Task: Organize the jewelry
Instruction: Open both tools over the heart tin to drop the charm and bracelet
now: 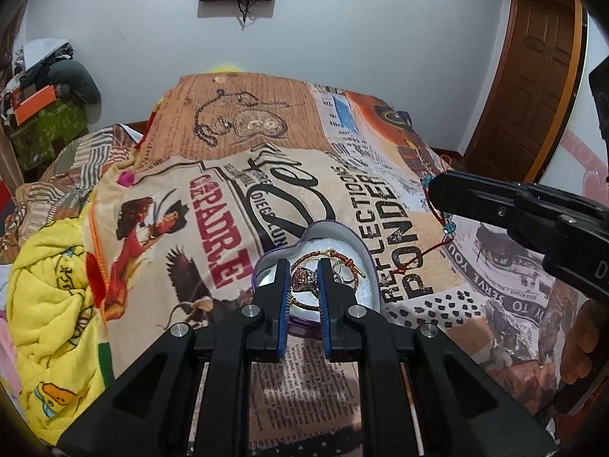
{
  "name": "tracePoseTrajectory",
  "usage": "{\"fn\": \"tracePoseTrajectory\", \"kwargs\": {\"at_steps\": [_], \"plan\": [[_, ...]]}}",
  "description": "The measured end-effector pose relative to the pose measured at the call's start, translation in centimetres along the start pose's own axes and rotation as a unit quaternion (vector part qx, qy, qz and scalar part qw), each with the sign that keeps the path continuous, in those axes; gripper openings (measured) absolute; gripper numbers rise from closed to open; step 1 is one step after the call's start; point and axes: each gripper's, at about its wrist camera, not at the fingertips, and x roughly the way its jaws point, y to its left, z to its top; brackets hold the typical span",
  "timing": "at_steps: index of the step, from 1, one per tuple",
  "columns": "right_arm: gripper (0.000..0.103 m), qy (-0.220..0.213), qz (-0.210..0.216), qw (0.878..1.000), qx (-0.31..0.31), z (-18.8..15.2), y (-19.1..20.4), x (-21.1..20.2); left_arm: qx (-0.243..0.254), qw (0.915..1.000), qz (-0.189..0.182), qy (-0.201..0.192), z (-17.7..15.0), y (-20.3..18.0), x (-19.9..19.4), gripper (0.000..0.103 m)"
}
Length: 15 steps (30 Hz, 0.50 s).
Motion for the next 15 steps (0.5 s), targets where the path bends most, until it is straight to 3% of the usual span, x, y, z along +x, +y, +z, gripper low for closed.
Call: {"fn": "tracePoseTrajectory", "kwargs": {"at_steps": [15], "plan": [[0.007,0.020,0.009,1.000,0.002,-0.3,-0.2,2.0,0.005,0.9998,0.006,0.019,-0.2,0.7,2.7,0.012]]}}
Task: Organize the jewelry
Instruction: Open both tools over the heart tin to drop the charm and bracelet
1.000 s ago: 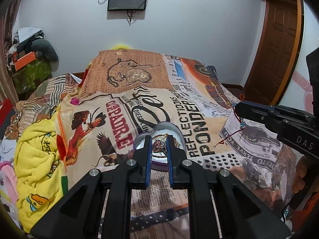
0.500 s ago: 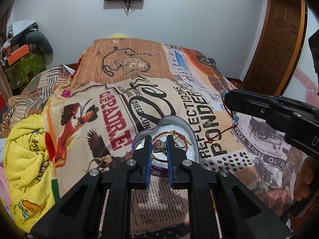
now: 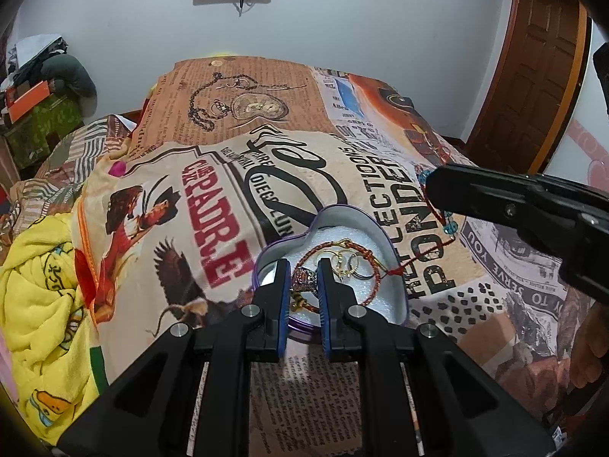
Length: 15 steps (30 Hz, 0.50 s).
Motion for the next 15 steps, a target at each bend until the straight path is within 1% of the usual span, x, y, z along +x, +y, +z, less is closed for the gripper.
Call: {"fn": "tracePoseTrajectory", "kwargs": {"at_steps": [8,12,15], "plan": [[0.007,0.003,0.003,1.000,-0.001,0.0,0.2,0.3,-0.007,0.9999,0.008,0.001,0.1,0.7,-0.1,0.012],[0.006,0.004,0.006,1.000,-0.005,0.2,0.6,0.4,-0.009,0.9999,0.013,-0.006,0.1,1.0,-0.8,0.021],[0.007,0.004,0.007,1.000,-0.007,0.4,0.8,0.6,-0.009,0.9997,0.018,-0.011,0.1,1.2,-1.2,0.023]]}}
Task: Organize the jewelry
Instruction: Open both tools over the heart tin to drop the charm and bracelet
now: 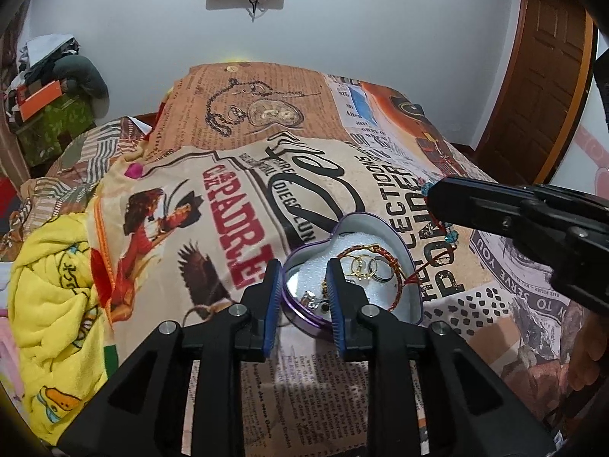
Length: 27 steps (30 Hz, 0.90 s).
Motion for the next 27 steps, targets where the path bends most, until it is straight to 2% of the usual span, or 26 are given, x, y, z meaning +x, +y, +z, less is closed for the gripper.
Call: {"fn": "tracePoseTrajectory", "kwargs": {"at_steps": [4,6,15,23,24,27], "plan": [[0.006,0.002,0.004,1.000,0.000,0.1,0.3,0.4,-0.007,0.9999,0.012,-0.010,-0.1,0.8,-1.0,0.033],[0.006,0.005,0.005,1.000,-0.002,0.1,0.4,0.6,-0.011,0.9997,0.019,-0.014,-0.3,1.4,-1.5,0.035],[0.007,0.040,0.018,0.999,-0.004,-0.9,0.8,2.6,-0.041,0.9986,0.033,-0.001,-1.4,3.7,-1.8,0.036],[0.007,0.064,-0.004,0.998,-0.022,-1.7,1.1,3.6,-0.041,0.9986,0.033,0.000,-1.8,3.5,-1.8,0.037],[0.008,0.067,-0.007,0.997,-0.023,-1.7,1.1,3.6,-0.041,0.9986,0.033,0.000,-1.8,3.5,-1.9,0.037],[0.019,0.067,-0.019,0.997,-0.028,-1.8,1.1,3.4,-0.042,0.9986,0.033,0.000,-1.8,3.4,-2.0,0.037]]}}
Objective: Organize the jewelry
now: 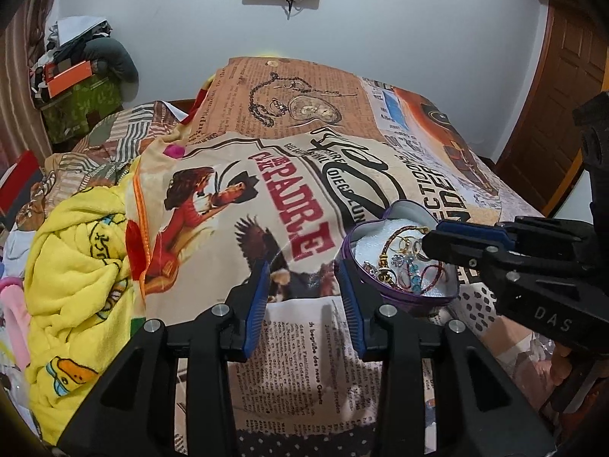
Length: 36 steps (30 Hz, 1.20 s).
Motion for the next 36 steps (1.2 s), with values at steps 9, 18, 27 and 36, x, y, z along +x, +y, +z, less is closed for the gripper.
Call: {"fn": "tracePoseTrajectory", "kwargs": {"at_steps": [9,18,27,36], "plan": [[0.046,-0.019,-0.031,0.999,0.003,-0.2,-0.2,-1.9,-0.002,1.0000,0.004,-0.004,-0.1,-0.3,-1.5,0.037],[0.046,-0.063,-0.040,0.997,0.014,-0.4,0.3,-7.9,0.012,0.9986,-0.002,-0.052,1.1,-2.2,-7.1,0.037],[0.046,-0.183,-0.061,0.981,0.011,-0.5,2.6,-19.6,0.049,0.9831,0.001,-0.176,1.8,-6.1,-19.1,0.045],[0.072,-0.322,-0.098,0.942,0.009,-3.1,6.8,-29.9,0.059,0.9518,0.001,-0.301,0.3,-9.0,-29.9,0.063]]}}
